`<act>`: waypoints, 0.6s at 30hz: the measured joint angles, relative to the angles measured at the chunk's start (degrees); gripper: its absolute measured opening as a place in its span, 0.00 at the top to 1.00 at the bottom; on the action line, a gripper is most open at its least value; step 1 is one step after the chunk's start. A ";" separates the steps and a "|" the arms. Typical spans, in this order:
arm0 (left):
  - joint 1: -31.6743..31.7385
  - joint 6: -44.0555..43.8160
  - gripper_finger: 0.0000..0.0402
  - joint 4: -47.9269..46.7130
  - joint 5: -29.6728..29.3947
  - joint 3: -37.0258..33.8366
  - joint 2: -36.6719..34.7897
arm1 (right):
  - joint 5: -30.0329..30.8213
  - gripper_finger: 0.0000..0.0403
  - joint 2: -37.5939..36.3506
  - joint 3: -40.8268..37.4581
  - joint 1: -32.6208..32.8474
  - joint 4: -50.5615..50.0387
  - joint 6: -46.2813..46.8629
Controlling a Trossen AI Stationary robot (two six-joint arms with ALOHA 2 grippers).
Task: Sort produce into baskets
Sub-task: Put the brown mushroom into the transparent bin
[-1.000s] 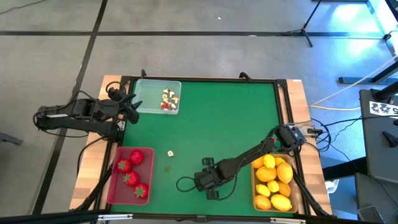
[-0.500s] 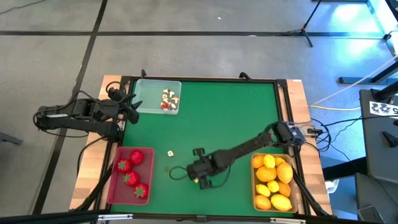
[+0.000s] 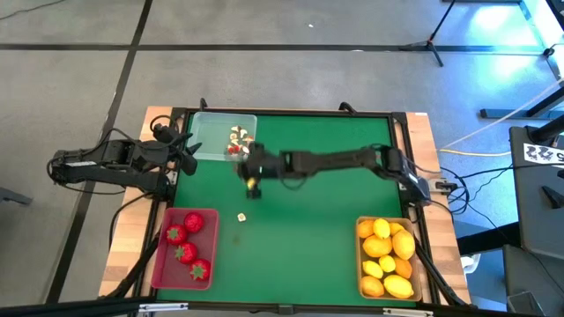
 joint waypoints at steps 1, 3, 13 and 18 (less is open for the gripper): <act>0.00 0.00 0.48 0.00 0.00 0.00 0.00 | -1.28 0.90 0.00 0.00 -1.50 2.97 0.00; 0.00 0.00 0.48 0.00 0.00 0.02 0.00 | -4.21 0.90 0.00 -0.02 -4.27 7.91 0.00; 0.00 0.00 0.48 0.00 0.00 0.00 0.00 | -7.92 0.90 3.49 -0.04 -10.97 18.97 4.51; 0.01 0.02 0.48 0.00 0.00 0.00 -0.02 | -5.21 0.90 6.13 -0.08 -11.58 22.63 2.75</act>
